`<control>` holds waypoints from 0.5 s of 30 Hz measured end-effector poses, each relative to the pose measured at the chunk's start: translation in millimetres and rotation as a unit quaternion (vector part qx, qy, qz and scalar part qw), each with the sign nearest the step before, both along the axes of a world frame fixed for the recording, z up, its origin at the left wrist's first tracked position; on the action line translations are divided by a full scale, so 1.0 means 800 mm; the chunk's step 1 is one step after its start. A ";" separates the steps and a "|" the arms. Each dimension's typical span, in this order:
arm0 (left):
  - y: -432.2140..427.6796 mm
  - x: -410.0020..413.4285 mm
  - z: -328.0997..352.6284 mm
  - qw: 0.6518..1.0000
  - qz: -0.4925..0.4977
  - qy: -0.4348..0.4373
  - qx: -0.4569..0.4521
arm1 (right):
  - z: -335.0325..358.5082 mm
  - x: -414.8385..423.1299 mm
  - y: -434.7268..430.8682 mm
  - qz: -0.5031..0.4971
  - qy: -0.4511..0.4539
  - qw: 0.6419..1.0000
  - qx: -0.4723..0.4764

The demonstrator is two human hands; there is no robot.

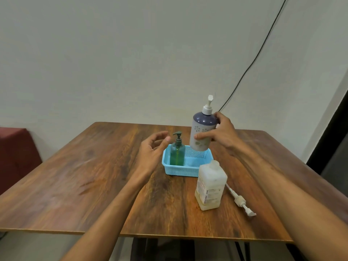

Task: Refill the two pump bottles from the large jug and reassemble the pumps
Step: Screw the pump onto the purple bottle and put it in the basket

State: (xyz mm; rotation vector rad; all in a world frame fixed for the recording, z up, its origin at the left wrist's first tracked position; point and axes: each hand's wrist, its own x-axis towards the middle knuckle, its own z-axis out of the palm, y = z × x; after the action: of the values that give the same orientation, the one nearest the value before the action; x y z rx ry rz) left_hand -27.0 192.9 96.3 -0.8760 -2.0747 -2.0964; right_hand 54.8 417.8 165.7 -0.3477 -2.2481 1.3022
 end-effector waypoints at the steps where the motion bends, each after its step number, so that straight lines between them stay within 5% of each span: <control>1: 0.005 -0.003 -0.003 1.000 0.001 -0.001 -0.010 | -0.005 -0.006 0.009 -0.002 -0.008 1.000 0.007; 15: 0.049 -0.065 -0.053 0.996 0.044 -0.017 -0.070 | -0.117 -0.073 0.085 0.015 -0.096 0.995 -0.006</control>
State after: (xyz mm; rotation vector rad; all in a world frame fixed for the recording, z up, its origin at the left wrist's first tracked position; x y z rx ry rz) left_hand -78.6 231.9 54.1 -0.7538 -2.2574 -1.9565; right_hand -3.5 486.2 72.2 -0.4630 -2.4144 1.3486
